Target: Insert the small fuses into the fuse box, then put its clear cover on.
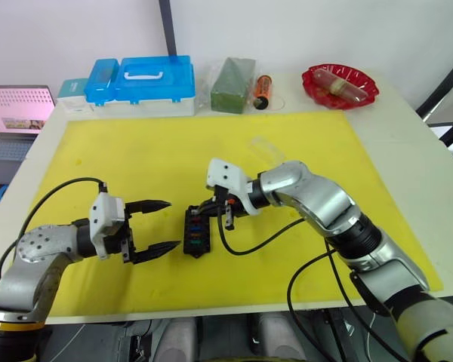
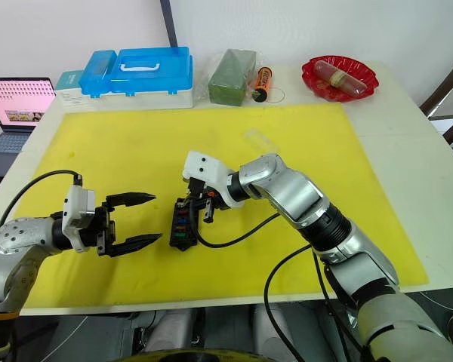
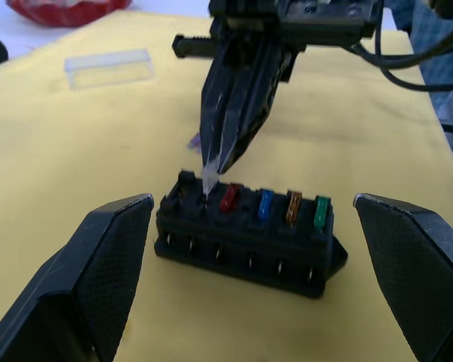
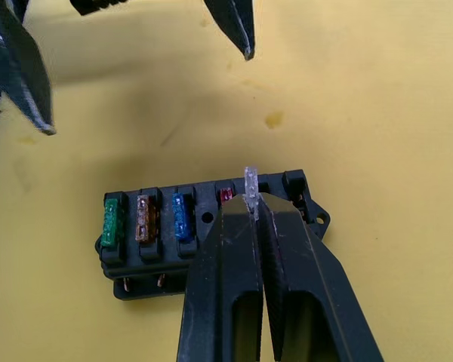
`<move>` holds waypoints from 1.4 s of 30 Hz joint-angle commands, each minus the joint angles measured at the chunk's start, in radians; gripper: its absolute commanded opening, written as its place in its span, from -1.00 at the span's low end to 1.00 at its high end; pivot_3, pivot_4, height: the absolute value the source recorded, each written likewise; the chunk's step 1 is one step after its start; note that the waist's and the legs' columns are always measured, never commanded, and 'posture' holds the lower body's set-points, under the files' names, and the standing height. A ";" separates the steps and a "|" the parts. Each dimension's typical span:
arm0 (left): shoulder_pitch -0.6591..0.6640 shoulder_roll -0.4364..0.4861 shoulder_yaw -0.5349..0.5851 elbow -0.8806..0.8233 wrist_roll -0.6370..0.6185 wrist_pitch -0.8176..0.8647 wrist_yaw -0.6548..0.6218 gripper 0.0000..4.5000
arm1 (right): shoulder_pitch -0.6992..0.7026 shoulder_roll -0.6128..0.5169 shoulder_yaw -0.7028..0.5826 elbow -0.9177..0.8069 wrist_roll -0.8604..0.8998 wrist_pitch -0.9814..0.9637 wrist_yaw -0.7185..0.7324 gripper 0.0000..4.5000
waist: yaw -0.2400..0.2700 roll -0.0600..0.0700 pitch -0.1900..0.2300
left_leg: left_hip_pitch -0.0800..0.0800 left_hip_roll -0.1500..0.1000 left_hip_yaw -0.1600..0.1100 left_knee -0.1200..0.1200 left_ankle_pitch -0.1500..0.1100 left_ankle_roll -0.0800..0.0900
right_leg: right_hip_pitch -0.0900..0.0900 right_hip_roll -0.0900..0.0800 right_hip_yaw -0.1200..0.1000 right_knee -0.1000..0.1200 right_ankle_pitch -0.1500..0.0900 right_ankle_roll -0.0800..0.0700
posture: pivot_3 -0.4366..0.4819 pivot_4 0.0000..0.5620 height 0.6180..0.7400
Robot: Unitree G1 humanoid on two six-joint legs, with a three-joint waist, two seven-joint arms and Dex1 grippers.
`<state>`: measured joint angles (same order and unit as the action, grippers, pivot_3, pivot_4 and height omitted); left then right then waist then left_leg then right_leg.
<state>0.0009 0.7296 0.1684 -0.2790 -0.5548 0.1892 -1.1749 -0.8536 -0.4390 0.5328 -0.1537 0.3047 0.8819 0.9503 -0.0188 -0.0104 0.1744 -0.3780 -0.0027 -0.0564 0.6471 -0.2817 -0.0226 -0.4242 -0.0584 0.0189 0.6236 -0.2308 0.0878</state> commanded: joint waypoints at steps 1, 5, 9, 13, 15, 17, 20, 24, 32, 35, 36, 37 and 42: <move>-0.006 0.001 -0.007 -0.014 0.001 -0.012 -0.002 1.00 | -0.009 0.007 -0.004 -0.014 -0.017 -0.028 0.008 -0.99 | 0.000 0.000 0.000 | 0.000 0.000 0.000 0.000 0.000 0.000 | 0.000 0.000 0.000 0.000 0.000 0.000 | -0.05 -0.47 1.00; -0.009 0.001 -0.009 -0.006 0.004 -0.013 -0.005 1.00 | -0.010 0.008 -0.002 -0.009 -0.026 -0.037 0.012 -0.99 | 0.000 0.000 0.000 | 0.000 0.000 0.000 0.000 0.000 0.000 | 0.000 0.000 0.000 0.000 0.000 0.000 | -0.05 -0.47 1.00; -0.018 0.002 -0.012 0.004 0.007 -0.013 -0.004 1.00 | -0.010 0.013 -0.004 -0.006 -0.034 -0.040 0.018 -0.99 | 0.000 0.000 0.000 | 0.000 0.000 0.000 0.000 0.000 0.000 | 0.000 0.000 0.000 0.000 0.000 0.000 | -0.05 -0.47 1.00; -0.027 0.003 -0.018 0.004 0.007 -0.010 0.001 1.00 | -0.007 0.015 0.004 -0.002 -0.042 -0.046 0.023 -0.99 | 0.000 0.000 0.000 | 0.000 0.000 0.000 0.000 0.000 0.000 | 0.000 0.000 0.000 0.000 0.000 0.000 | -0.05 -0.47 1.00; -0.029 0.004 -0.019 0.004 0.007 -0.010 0.002 1.00 | -0.005 0.018 0.006 0.002 -0.047 -0.050 0.025 -0.99 | 0.000 0.000 0.000 | 0.000 0.000 0.000 0.000 0.000 0.000 | 0.000 0.000 0.000 0.000 0.000 0.000 | -0.05 -0.47 1.00; -0.029 0.004 -0.021 0.004 0.007 -0.010 0.003 1.00 | -0.004 0.019 0.007 0.008 -0.054 -0.056 0.028 -0.99 | 0.000 0.000 0.000 | 0.000 0.000 0.000 0.000 0.000 0.000 | 0.000 0.000 0.000 0.000 0.000 0.000 | -0.05 -0.47 1.00; -0.032 0.005 -0.023 -0.005 0.006 -0.003 0.009 1.00 | 0.000 0.015 0.014 0.027 -0.068 -0.073 0.034 -0.99 | 0.000 0.000 0.000 | 0.000 0.000 0.000 0.000 0.000 0.000 | 0.000 0.000 0.000 0.000 0.000 0.000 | -0.05 -0.47 1.00; -0.028 0.007 -0.023 -0.018 0.003 0.003 0.016 1.00 | 0.004 0.017 0.012 0.034 -0.076 -0.080 0.041 -0.99 | 0.000 0.000 0.000 | 0.000 0.000 0.000 0.000 0.000 0.000 | 0.000 0.000 0.000 0.000 0.000 0.000 | -0.05 -0.47 1.00; -0.026 0.006 -0.023 -0.039 -0.001 0.020 0.033 1.00 | -0.001 0.018 0.018 0.059 -0.098 -0.100 0.048 -0.99 | 0.000 0.000 0.000 | 0.001 0.000 0.000 0.000 0.000 0.000 | 0.000 0.000 0.000 0.001 0.000 0.000 | -0.05 -0.47 1.00; -0.024 0.005 -0.023 -0.045 0.000 0.022 0.037 1.00 | 0.000 0.012 0.026 0.067 -0.114 -0.117 0.057 -0.99 | 0.000 0.000 0.000 | 0.001 0.000 0.000 0.000 0.000 0.000 | 0.000 0.000 0.000 0.002 0.000 0.000 | -0.05 -0.47 1.00; -0.023 0.005 -0.023 -0.046 0.000 0.022 0.038 1.00 | 0.000 0.010 0.028 0.068 -0.119 -0.121 0.061 -0.99 | 0.000 0.000 0.000 | 0.001 0.000 0.000 0.000 0.000 0.000 | 0.000 0.000 0.000 0.002 0.000 0.000 | -0.05 -0.47 1.00; -0.022 0.006 -0.023 -0.047 0.000 0.022 0.038 1.00 | 0.000 0.010 0.029 0.068 -0.122 -0.123 0.065 -0.99 | 0.000 0.000 0.000 | 0.001 0.000 0.000 0.000 0.000 0.000 | 0.000 0.000 0.000 0.002 0.000 0.000 | -0.05 -0.47 1.00; -0.020 0.009 -0.019 -0.049 -0.002 0.021 0.038 1.00 | -0.001 0.014 0.015 0.066 -0.126 -0.118 0.072 -0.99 | 0.000 0.000 0.000 | 0.001 0.000 0.000 0.000 0.000 0.000 | 0.000 0.000 0.000 0.002 0.000 0.000 | -0.05 -0.47 1.00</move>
<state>-0.0151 0.7296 0.1379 -0.2969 -0.5476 0.2127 -1.1375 -0.8455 -0.4205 0.5517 -0.0836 0.1900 0.7578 1.0180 -0.0186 -0.0104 0.1744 -0.3769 -0.0029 -0.0564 0.6472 -0.2817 -0.0226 -0.4241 -0.0584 0.0191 0.6255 -0.2307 0.0880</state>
